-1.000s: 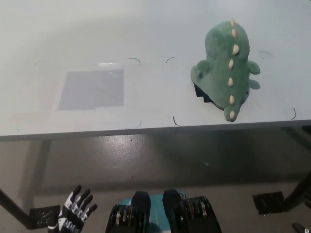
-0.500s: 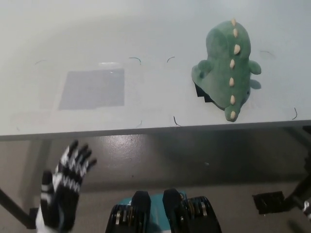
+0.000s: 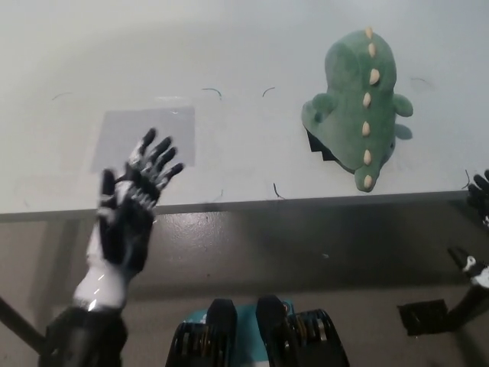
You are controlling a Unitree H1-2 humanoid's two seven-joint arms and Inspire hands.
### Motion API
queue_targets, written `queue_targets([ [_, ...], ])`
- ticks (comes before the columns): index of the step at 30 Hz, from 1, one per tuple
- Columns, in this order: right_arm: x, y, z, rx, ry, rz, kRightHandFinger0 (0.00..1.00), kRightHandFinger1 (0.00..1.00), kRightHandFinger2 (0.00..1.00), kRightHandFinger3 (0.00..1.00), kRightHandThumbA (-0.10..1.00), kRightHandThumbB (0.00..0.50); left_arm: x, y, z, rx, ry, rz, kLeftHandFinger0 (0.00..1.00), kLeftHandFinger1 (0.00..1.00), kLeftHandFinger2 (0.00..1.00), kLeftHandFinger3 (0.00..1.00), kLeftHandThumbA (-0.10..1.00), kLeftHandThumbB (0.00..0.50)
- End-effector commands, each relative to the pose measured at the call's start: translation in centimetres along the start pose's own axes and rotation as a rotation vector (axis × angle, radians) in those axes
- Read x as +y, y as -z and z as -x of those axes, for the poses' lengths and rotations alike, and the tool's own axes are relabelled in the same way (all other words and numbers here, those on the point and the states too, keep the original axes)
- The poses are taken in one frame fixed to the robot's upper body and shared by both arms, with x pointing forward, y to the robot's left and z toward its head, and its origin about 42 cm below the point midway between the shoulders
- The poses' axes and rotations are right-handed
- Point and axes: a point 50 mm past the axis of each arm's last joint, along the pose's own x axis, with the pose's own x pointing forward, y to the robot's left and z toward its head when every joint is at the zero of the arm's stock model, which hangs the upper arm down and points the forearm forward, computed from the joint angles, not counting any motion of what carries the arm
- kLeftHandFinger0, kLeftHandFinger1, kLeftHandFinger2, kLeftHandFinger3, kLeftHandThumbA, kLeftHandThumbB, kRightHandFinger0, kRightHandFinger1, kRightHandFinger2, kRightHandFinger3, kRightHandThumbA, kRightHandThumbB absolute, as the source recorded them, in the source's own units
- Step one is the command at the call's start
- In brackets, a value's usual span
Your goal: Use both hands to pick up a dinasour on the right side and move it to the left side
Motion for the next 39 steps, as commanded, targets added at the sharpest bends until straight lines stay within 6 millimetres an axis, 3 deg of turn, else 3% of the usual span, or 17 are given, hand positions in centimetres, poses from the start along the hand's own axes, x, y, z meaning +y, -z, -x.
queue_targets([
  [1, -0.3, -0.4, -3.0, -0.027, 0.025, 0.069, 1.00, 1.00, 1.00, 1.00, 0.82, 0.177, -1.4, -0.1, -4.5, -0.047, 0.039, -0.076, 1.00, 1.00, 1.00, 1.00, 1.00, 0.286],
  [2, -0.6, -0.2, -4.7, -0.029, 0.029, 0.115, 1.00, 1.00, 1.00, 1.00, 0.84, 0.185, -1.6, -0.1, -6.8, -0.050, 0.050, -0.066, 1.00, 1.00, 1.00, 1.00, 1.00, 0.278],
  [4, -0.8, -0.2, -5.5, -0.035, 0.030, 0.167, 1.00, 1.00, 1.00, 1.00, 0.88, 0.193, -1.8, -0.1, -7.8, -0.041, 0.050, -0.061, 1.00, 1.00, 1.00, 1.00, 1.00, 0.298],
  [5, -0.8, -0.3, -6.9, -0.039, 0.026, 0.173, 1.00, 1.00, 1.00, 1.00, 0.86, 0.232, -2.0, -0.1, -9.5, -0.039, 0.057, -0.070, 1.00, 1.00, 1.00, 1.00, 1.00, 0.333],
  [8, -1.1, -0.5, -8.2, -0.049, 0.028, 0.191, 1.00, 1.00, 1.00, 1.00, 0.84, 0.235, -2.3, -0.4, -11.2, -0.048, 0.063, -0.083, 1.00, 1.00, 1.00, 1.00, 1.00, 0.349],
  [10, -1.2, -1.1, -9.9, -0.063, 0.019, 0.212, 1.00, 1.00, 1.00, 1.00, 0.81, 0.202, -3.0, -1.0, -13.4, -0.063, 0.101, -0.173, 1.00, 1.00, 1.00, 1.00, 1.00, 0.386],
  [12, -1.3, -1.3, -10.8, -0.073, 0.022, 0.224, 1.00, 1.00, 1.00, 1.00, 0.80, 0.194, -3.4, -1.5, -14.4, -0.072, 0.117, -0.179, 1.00, 1.00, 1.00, 1.00, 1.00, 0.335],
  [17, -0.6, -1.5, -12.3, -0.077, 0.018, 0.211, 1.00, 1.00, 1.00, 1.00, 0.80, 0.176, -4.2, -1.2, -15.8, -0.030, 0.141, -0.206, 1.00, 1.00, 1.00, 1.00, 1.00, 0.337],
  [21, -0.4, -1.7, -13.6, -0.088, 0.021, 0.198, 1.00, 1.00, 1.00, 1.00, 0.80, 0.172, -4.5, -0.6, -17.7, -0.007, 0.134, -0.207, 1.00, 1.00, 1.00, 1.00, 1.00, 0.266],
  [23, -0.3, -1.7, -13.7, -0.091, 0.015, 0.224, 1.00, 1.00, 1.00, 1.00, 0.79, 0.185, -4.7, -0.2, -18.3, 0.006, 0.123, -0.231, 1.00, 1.00, 1.00, 1.00, 1.00, 0.300],
  [25, 0.0, -1.8, -14.2, -0.103, 0.008, 0.230, 1.00, 1.00, 1.00, 1.00, 0.80, 0.194, -4.6, 0.6, -19.0, 0.038, 0.104, -0.233, 1.00, 1.00, 1.00, 1.00, 1.00, 0.297],
  [29, 0.0, -1.9, -14.9, -0.103, 0.010, 0.226, 1.00, 1.00, 1.00, 1.00, 0.79, 0.164, -5.0, 1.9, -20.0, 0.069, 0.090, -0.209, 1.00, 1.00, 1.00, 1.00, 1.00, 0.257],
  [33, -0.4, -1.5, -15.9, -0.089, 0.015, 0.260, 1.00, 1.00, 1.00, 1.00, 0.82, 0.135, -5.4, 2.6, -21.0, 0.095, 0.067, -0.281, 1.00, 1.00, 1.00, 1.00, 1.00, 0.262],
  [34, -0.5, -1.2, -16.5, -0.073, 0.017, 0.310, 1.00, 1.00, 1.00, 1.00, 0.90, 0.135, -5.7, 3.1, -21.2, 0.106, 0.049, -0.278, 1.00, 1.00, 1.00, 1.00, 0.95, 0.238],
  [36, -0.5, -0.6, -17.4, -0.067, 0.013, 0.313, 1.00, 1.00, 1.00, 1.00, 0.91, 0.114, -5.9, 3.8, -21.6, 0.120, 0.039, -0.280, 1.00, 1.00, 1.00, 1.00, 0.92, 0.241],
  [37, -0.5, -0.6, -17.4, -0.068, 0.012, 0.313, 1.00, 1.00, 1.00, 1.00, 0.88, 0.070, -5.9, 3.8, -21.6, 0.119, 0.038, -0.280, 1.00, 1.00, 1.00, 1.00, 0.84, 0.235],
  [39, -0.3, 0.1, -18.6, -0.038, 0.025, 0.332, 1.00, 1.00, 1.00, 1.00, 0.97, 0.129, -6.3, 4.3, -22.3, 0.142, 0.036, -0.272, 1.00, 1.00, 1.00, 1.00, 0.88, 0.283],
])
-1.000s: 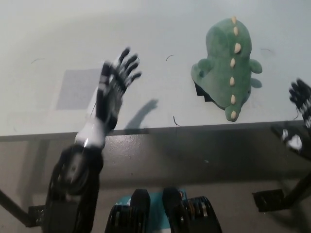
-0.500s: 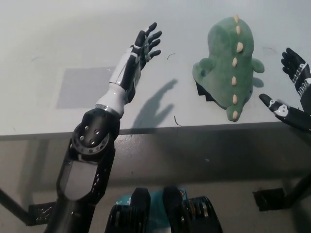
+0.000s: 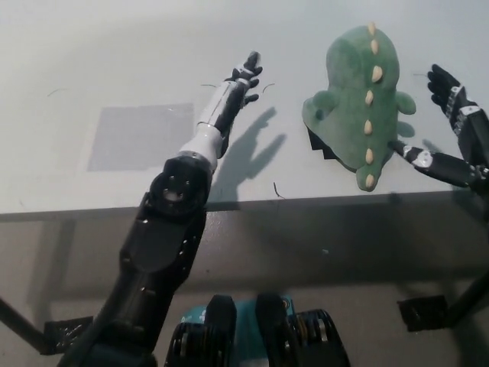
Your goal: Use both hands to pick up a dinasour on the right side and move it to the left side
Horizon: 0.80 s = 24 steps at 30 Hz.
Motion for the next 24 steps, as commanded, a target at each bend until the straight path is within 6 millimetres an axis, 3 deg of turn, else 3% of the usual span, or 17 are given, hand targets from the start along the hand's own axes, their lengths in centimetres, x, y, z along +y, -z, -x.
queue_targets([
  [1, -0.6, -1.5, -3.0, -0.066, 0.041, 0.091, 1.00, 1.00, 1.00, 1.00, 1.00, 0.135, -0.8, -3.6, -2.4, -0.112, -0.034, -0.006, 1.00, 1.00, 1.00, 1.00, 0.88, 0.316],
  [10, -0.5, -0.8, -4.3, -0.041, 0.045, 0.117, 1.00, 1.00, 1.00, 1.00, 1.00, 0.093, -1.9, -3.8, -3.5, -0.085, 0.010, 0.011, 1.00, 1.00, 1.00, 1.00, 0.87, 0.319],
  [13, -0.8, -0.4, -4.5, -0.008, 0.057, 0.128, 1.00, 1.00, 1.00, 1.00, 1.00, 0.123, -2.3, -3.3, -3.6, -0.063, 0.024, 0.015, 1.00, 1.00, 1.00, 1.00, 0.95, 0.344],
  [16, -1.4, 0.7, -4.8, 0.035, 0.063, 0.130, 1.00, 1.00, 1.00, 1.00, 1.00, 0.099, -2.6, -2.7, -3.5, -0.015, 0.044, 0.086, 1.00, 1.00, 1.00, 1.00, 0.97, 0.300],
  [18, -2.2, 1.7, -5.1, 0.078, 0.078, 0.140, 1.00, 1.00, 1.00, 1.00, 1.00, 0.111, -2.7, -2.1, -3.3, 0.003, 0.060, 0.132, 1.00, 1.00, 1.00, 1.00, 0.98, 0.308],
  [24, -3.9, 5.3, -5.5, 0.196, 0.118, 0.091, 1.00, 1.00, 1.00, 1.00, 1.00, 0.086, -2.2, -0.8, -2.9, 0.046, 0.088, 0.167, 1.00, 1.00, 1.00, 1.00, 1.00, 0.312],
])
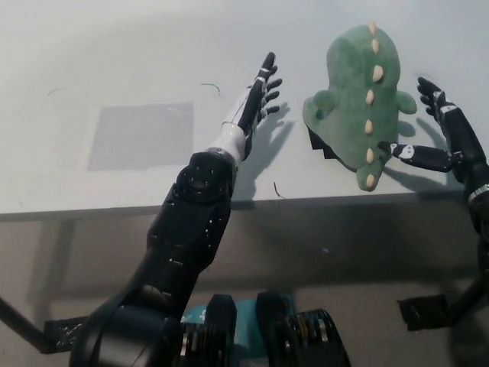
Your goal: Use both hands to pick up a dinasour on the right side and move it to the left side
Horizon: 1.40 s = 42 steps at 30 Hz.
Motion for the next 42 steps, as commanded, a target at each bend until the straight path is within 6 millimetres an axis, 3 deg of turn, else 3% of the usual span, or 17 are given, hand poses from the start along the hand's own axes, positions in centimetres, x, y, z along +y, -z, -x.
queue_targets([
  [1, -2.9, -1.3, -2.0, -0.055, 0.073, 0.008, 1.00, 1.00, 1.00, 1.00, 1.00, 0.086, -0.4, -2.4, -0.8, -0.057, 0.054, 0.037, 1.00, 1.00, 1.00, 1.00, 1.00, 0.311],
  [3, -2.9, -0.2, -2.1, -0.011, 0.066, -0.007, 1.00, 1.00, 1.00, 1.00, 1.00, 0.089, -0.5, -2.1, -0.8, -0.049, 0.058, 0.036, 1.00, 1.00, 1.00, 1.00, 1.00, 0.310],
  [7, -2.1, 1.7, -2.0, 0.033, 0.067, -0.018, 1.00, 1.00, 1.00, 1.00, 1.00, 0.040, -0.4, -1.0, -0.7, -0.005, 0.054, 0.025, 1.00, 1.00, 1.00, 1.00, 1.00, 0.322],
  [8, -1.6, 2.4, -1.7, 0.055, 0.066, -0.027, 1.00, 1.00, 1.00, 1.00, 1.00, 0.051, -0.4, -0.3, -0.6, 0.025, 0.050, 0.017, 1.00, 1.00, 1.00, 1.00, 1.00, 0.324],
  [10, -1.5, 2.5, -1.8, 0.054, 0.066, -0.028, 1.00, 1.00, 1.00, 1.00, 1.00, 0.050, -0.4, -0.2, -0.6, 0.028, 0.050, 0.016, 1.00, 1.00, 1.00, 1.00, 1.00, 0.324],
  [11, -1.2, 2.7, -1.6, 0.059, 0.062, -0.028, 1.00, 1.00, 1.00, 1.00, 1.00, 0.024, -0.6, 0.3, -0.4, 0.050, 0.053, 0.020, 1.00, 1.00, 1.00, 1.00, 1.00, 0.325],
  [16, -0.2, 3.1, -1.3, 0.055, 0.053, -0.050, 1.00, 1.00, 1.00, 1.00, 1.00, 0.062, -1.6, 1.9, -0.2, 0.114, 0.088, -0.002, 1.00, 1.00, 1.00, 1.00, 1.00, 0.331],
  [21, 1.2, 3.2, -0.4, 0.047, 0.034, -0.068, 1.00, 1.00, 1.00, 1.00, 1.00, 0.088, -4.7, 2.8, 0.2, 0.172, 0.141, 0.012, 1.00, 1.00, 1.00, 1.00, 1.00, 0.399],
  [23, 1.8, 2.7, -0.6, 0.045, 0.022, -0.087, 1.00, 1.00, 1.00, 1.00, 1.00, 0.111, -5.7, 2.5, 0.0, 0.166, 0.147, 0.015, 1.00, 1.00, 1.00, 1.00, 1.00, 0.411],
  [27, 2.9, 1.8, -1.1, 0.043, 0.001, -0.144, 1.00, 1.00, 1.00, 1.00, 1.00, 0.107, -6.5, 2.0, -0.1, 0.165, 0.146, 0.047, 1.00, 1.00, 1.00, 1.00, 1.00, 0.440],
  [32, 5.2, -0.5, -2.2, 0.014, -0.010, -0.231, 1.00, 1.00, 1.00, 1.00, 1.00, 0.109, -7.6, 1.3, -0.5, 0.158, 0.124, 0.104, 1.00, 1.00, 1.00, 1.00, 1.00, 0.427],
  [34, 5.2, -0.7, -2.3, 0.013, -0.011, -0.232, 1.00, 1.00, 1.00, 1.00, 1.00, 0.109, -7.6, 1.2, -0.6, 0.156, 0.122, 0.106, 1.00, 1.00, 1.00, 1.00, 1.00, 0.426],
  [38, 6.8, -1.5, -2.3, 0.015, -0.011, -0.280, 1.00, 1.00, 1.00, 1.00, 1.00, 0.115, -9.3, 1.1, -0.5, 0.168, 0.124, 0.140, 1.00, 1.00, 1.00, 1.00, 1.00, 0.394],
  [39, 7.3, -1.6, -2.1, 0.013, -0.014, -0.281, 1.00, 1.00, 1.00, 1.00, 1.00, 0.091, -10.1, 1.0, -0.4, 0.163, 0.118, 0.150, 1.00, 1.00, 1.00, 1.00, 1.00, 0.350],
  [41, 7.9, -1.8, -1.8, 0.011, -0.019, -0.286, 1.00, 1.00, 1.00, 1.00, 1.00, 0.085, -11.0, 0.9, -0.2, 0.160, 0.114, 0.154, 1.00, 1.00, 1.00, 1.00, 1.00, 0.336],
  [42, 8.3, -2.1, -1.8, 0.002, -0.018, -0.285, 1.00, 1.00, 1.00, 1.00, 1.00, 0.094, -11.4, 0.8, -0.3, 0.162, 0.128, 0.129, 1.00, 1.00, 1.00, 1.00, 1.00, 0.375],
])
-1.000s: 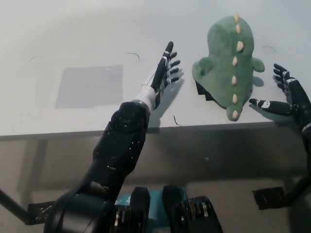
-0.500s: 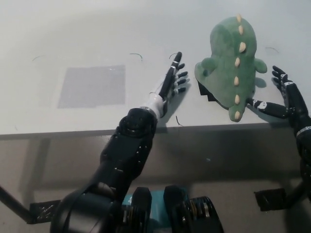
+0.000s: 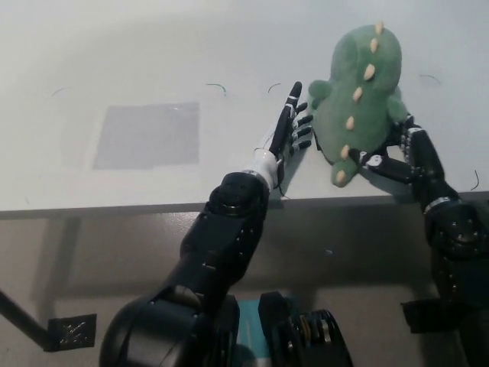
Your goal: Use both hands to pick up a dinasour on the right side and move it to the left side
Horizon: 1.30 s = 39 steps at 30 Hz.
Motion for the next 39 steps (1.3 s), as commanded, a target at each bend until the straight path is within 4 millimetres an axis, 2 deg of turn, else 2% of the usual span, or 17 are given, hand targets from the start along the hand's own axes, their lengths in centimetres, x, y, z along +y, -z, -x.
queue_targets([
  [1, 1.9, -3.1, -0.8, -0.074, -0.016, -0.032, 1.00, 1.00, 1.00, 1.00, 1.00, 0.084, -5.7, -2.1, -0.6, -0.004, 0.095, -0.025, 1.00, 1.00, 1.00, 1.00, 1.00, 0.386],
  [2, 2.1, -3.1, -0.7, -0.086, -0.020, -0.028, 1.00, 1.00, 1.00, 1.00, 1.00, 0.081, -5.8, -2.0, -0.5, -0.011, 0.102, -0.028, 1.00, 1.00, 1.00, 1.00, 1.00, 0.389],
  [3, 2.3, -3.2, -0.6, -0.100, -0.025, -0.031, 1.00, 1.00, 1.00, 1.00, 1.00, 0.060, -6.0, -2.1, -0.6, -0.018, 0.120, -0.028, 1.00, 1.00, 1.00, 1.00, 1.00, 0.370],
  [5, 3.0, -3.5, -0.5, -0.112, -0.041, -0.035, 1.00, 1.00, 1.00, 1.00, 1.00, 0.057, -6.5, -2.0, -0.6, -0.017, 0.137, -0.007, 1.00, 1.00, 1.00, 1.00, 1.00, 0.308],
  [6, 3.6, -3.6, -0.7, -0.121, -0.037, -0.036, 1.00, 1.00, 1.00, 1.00, 1.00, 0.021, -6.9, -2.2, -0.6, -0.035, 0.164, -0.026, 1.00, 1.00, 1.00, 1.00, 1.00, 0.279],
  [8, 3.7, -3.8, -0.9, -0.123, -0.034, -0.037, 1.00, 1.00, 1.00, 1.00, 1.00, 0.023, -6.8, -2.5, -0.6, -0.044, 0.166, -0.039, 1.00, 1.00, 1.00, 1.00, 1.00, 0.269],
  [11, 3.8, -4.0, -1.0, -0.125, -0.026, -0.047, 1.00, 1.00, 1.00, 1.00, 1.00, 0.009, -6.7, -2.8, -0.8, -0.048, 0.174, -0.049, 1.00, 1.00, 1.00, 1.00, 1.00, 0.291],
  [14, 4.0, -4.1, -1.3, -0.145, -0.026, -0.049, 1.00, 1.00, 1.00, 1.00, 1.00, 0.001, -6.3, -3.0, -0.9, -0.044, 0.166, -0.056, 1.00, 1.00, 1.00, 1.00, 1.00, 0.289],
  [18, 4.0, -3.8, -0.8, -0.142, -0.013, -0.052, 1.00, 1.00, 1.00, 1.00, 1.00, 0.031, -6.4, -2.6, -0.7, -0.030, 0.169, -0.040, 1.00, 1.00, 1.00, 1.00, 1.00, 0.289],
  [24, 4.1, -3.7, -0.9, -0.141, -0.010, -0.060, 1.00, 1.00, 1.00, 1.00, 1.00, 0.016, -6.2, -2.6, -0.8, -0.035, 0.171, -0.046, 1.00, 1.00, 1.00, 1.00, 1.00, 0.288],
  [26, 4.4, -3.7, -1.1, -0.139, -0.011, -0.065, 1.00, 1.00, 1.00, 1.00, 1.00, 0.033, -6.0, -2.7, -0.8, -0.034, 0.163, -0.049, 1.00, 1.00, 1.00, 1.00, 1.00, 0.291],
  [37, 6.4, -2.9, -1.4, -0.105, -0.026, -0.038, 1.00, 1.00, 1.00, 1.00, 1.00, 0.033, -3.9, -1.6, -0.7, 0.009, 0.131, -0.034, 1.00, 1.00, 1.00, 1.00, 1.00, 0.322],
  [38, 6.9, -2.7, -1.4, -0.082, -0.034, -0.026, 1.00, 1.00, 1.00, 1.00, 1.00, 0.062, -3.5, -1.1, -0.5, 0.021, 0.121, -0.016, 1.00, 1.00, 1.00, 1.00, 1.00, 0.327],
  [39, 7.1, -2.6, -1.3, -0.078, -0.035, -0.022, 1.00, 1.00, 1.00, 1.00, 1.00, 0.064, -3.4, -0.9, -0.5, 0.022, 0.118, -0.015, 1.00, 1.00, 1.00, 1.00, 1.00, 0.327],
])
